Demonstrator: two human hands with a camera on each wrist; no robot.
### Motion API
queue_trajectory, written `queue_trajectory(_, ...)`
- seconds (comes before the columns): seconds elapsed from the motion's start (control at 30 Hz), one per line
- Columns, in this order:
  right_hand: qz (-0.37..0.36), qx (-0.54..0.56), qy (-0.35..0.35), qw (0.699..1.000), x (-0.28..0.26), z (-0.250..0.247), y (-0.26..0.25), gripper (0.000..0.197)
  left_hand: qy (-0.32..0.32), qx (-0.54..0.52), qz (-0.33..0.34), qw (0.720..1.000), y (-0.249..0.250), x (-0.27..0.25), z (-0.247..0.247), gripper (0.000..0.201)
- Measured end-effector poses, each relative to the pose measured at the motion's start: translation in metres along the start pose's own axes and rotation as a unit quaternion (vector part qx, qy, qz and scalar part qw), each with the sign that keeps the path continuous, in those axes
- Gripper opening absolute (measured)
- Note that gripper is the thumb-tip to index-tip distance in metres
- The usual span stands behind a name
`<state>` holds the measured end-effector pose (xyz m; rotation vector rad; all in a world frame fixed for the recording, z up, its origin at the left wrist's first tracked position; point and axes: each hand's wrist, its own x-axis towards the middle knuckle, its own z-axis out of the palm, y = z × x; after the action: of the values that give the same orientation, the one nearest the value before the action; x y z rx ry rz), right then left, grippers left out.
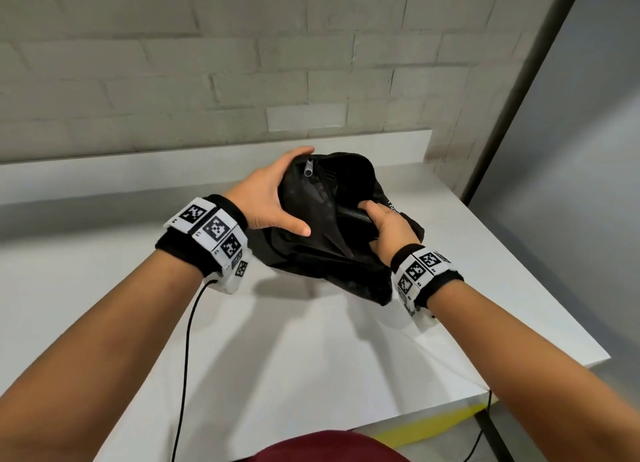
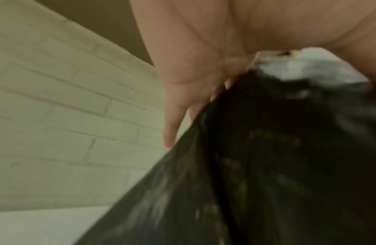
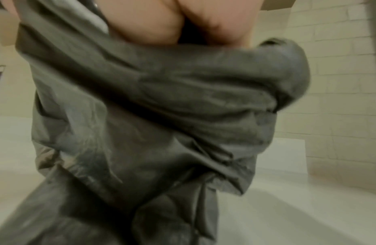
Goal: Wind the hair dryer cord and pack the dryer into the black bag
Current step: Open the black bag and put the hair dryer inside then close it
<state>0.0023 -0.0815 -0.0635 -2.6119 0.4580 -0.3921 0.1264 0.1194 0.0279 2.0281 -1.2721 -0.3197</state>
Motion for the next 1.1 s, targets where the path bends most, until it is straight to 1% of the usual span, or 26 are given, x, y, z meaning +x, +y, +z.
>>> queue_trajectory(0.07, -0.004, 0.000, 0.000, 1.000, 0.000, 0.000, -0.003, 0.068, 0.045, -0.033, 0.022, 0.998, -0.003, -0.002, 0.005, 0.101)
queue_trajectory(0.13, -0.009, -0.011, -0.004, 1.000, -0.001, 0.001, -0.005, 0.068, 0.085, -0.060, 0.056, 0.993, -0.002, -0.004, 0.010, 0.075)
queue_trajectory(0.2, -0.008, -0.019, -0.014, 1.000, -0.003, 0.001, -0.007, 0.068, 0.109, -0.075, 0.086, 0.988, -0.002, -0.005, 0.014, 0.055)
queue_trajectory(0.27, 0.006, -0.016, -0.019, 1.000, -0.004, 0.002, -0.008, 0.068, 0.133, -0.084, 0.100, 0.982, -0.001, -0.001, 0.019, 0.039)
queue_trajectory(0.33, 0.017, -0.016, -0.015, 1.000, -0.004, 0.005, -0.009, 0.064, 0.181, -0.118, 0.098, 0.971, -0.001, 0.003, 0.024, 0.028)
queue_trajectory(0.43, 0.022, -0.009, -0.007, 1.000, -0.002, 0.009, -0.008, 0.053, 0.266, -0.201, 0.056, 0.941, -0.003, 0.009, 0.030, 0.011)
queue_trajectory(0.5, 0.035, -0.026, -0.002, 0.999, -0.002, 0.010, -0.010, 0.047, 0.301, -0.223, 0.024, 0.927, -0.005, 0.013, 0.029, 0.011)
queue_trajectory(0.57, 0.058, -0.080, 0.023, 0.995, -0.003, 0.008, -0.010, 0.049, 0.330, -0.227, 0.010, 0.916, -0.008, 0.016, 0.026, 0.008)
queue_trajectory(0.63, 0.108, -0.138, 0.051, 0.983, -0.007, 0.003, -0.010, 0.048, 0.360, -0.239, -0.002, 0.902, -0.009, 0.020, 0.019, 0.015)
queue_trajectory(0.67, 0.144, -0.134, 0.044, 0.979, -0.008, 0.001, -0.009, 0.045, 0.370, -0.248, -0.008, 0.895, -0.009, 0.021, 0.016, 0.017)
queue_trajectory(0.7, 0.176, -0.103, 0.026, 0.979, -0.007, 0.000, -0.007, 0.043, 0.378, -0.257, -0.011, 0.889, -0.010, 0.022, 0.014, 0.017)
queue_trajectory(0.77, 0.201, -0.006, -0.010, 0.979, -0.004, 0.000, -0.004, 0.040, 0.382, -0.262, -0.011, 0.886, -0.011, 0.022, 0.011, 0.013)
queue_trajectory(0.83, 0.197, 0.060, -0.018, 0.978, 0.003, 0.001, -0.004, 0.039, 0.378, -0.256, -0.011, 0.890, -0.010, 0.021, 0.011, 0.011)
queue_trajectory(0.9, 0.193, 0.105, -0.025, 0.975, 0.009, 0.002, -0.004, 0.037, 0.379, -0.260, -0.015, 0.888, -0.010, 0.020, 0.011, 0.012)
queue_trajectory(1.03, 0.186, 0.187, -0.064, 0.962, 0.014, -0.003, 0.002, 0.043, 0.393, -0.262, -0.024, 0.881, -0.014, 0.017, 0.005, 0.011)
queue_trajectory(1.1, 0.179, 0.261, -0.062, 0.947, 0.014, -0.008, 0.004, 0.045, 0.406, -0.262, -0.030, 0.875, -0.016, 0.015, 0.000, 0.011)
